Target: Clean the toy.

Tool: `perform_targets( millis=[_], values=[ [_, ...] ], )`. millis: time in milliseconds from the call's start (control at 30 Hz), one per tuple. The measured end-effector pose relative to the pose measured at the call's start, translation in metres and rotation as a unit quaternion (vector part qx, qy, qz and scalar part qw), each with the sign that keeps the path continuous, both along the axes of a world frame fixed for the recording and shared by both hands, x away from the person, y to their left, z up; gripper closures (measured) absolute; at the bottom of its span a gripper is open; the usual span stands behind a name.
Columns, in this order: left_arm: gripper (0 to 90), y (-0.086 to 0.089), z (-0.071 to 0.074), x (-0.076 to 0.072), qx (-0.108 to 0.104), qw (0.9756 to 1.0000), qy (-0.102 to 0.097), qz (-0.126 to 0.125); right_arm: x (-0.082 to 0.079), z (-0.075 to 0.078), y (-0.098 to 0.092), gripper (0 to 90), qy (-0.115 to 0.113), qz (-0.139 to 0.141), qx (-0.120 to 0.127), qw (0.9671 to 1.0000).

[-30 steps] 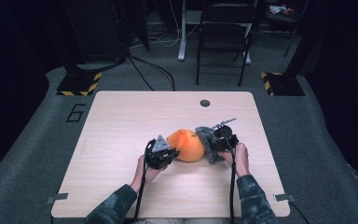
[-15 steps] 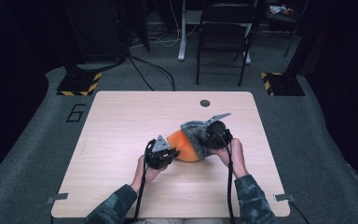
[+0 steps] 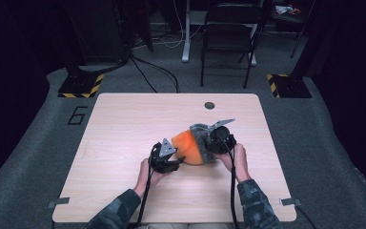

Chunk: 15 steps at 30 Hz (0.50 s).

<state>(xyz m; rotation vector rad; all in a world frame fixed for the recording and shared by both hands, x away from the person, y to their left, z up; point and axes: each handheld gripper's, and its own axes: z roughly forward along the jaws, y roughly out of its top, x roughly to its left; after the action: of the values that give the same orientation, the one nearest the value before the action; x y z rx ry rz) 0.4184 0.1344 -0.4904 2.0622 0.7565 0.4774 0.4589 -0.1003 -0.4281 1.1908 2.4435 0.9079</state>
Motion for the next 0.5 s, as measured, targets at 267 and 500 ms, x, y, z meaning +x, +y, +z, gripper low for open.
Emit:
perform_targets(
  millis=[267, 500],
  values=[
    [80.9, 0.001, -0.002, -0.003, -0.012, 0.9999, -0.006, -0.007, -0.001, 0.003, 0.002, 75.5, -0.001, 0.002, -0.006, 1.0000],
    [83.1, 0.001, 0.006, -0.005, -0.022, 0.9996, -0.004, -0.016, -0.001, 0.011, -0.005, 75.3, -0.003, -0.006, 0.002, 1.0000]
  ],
)
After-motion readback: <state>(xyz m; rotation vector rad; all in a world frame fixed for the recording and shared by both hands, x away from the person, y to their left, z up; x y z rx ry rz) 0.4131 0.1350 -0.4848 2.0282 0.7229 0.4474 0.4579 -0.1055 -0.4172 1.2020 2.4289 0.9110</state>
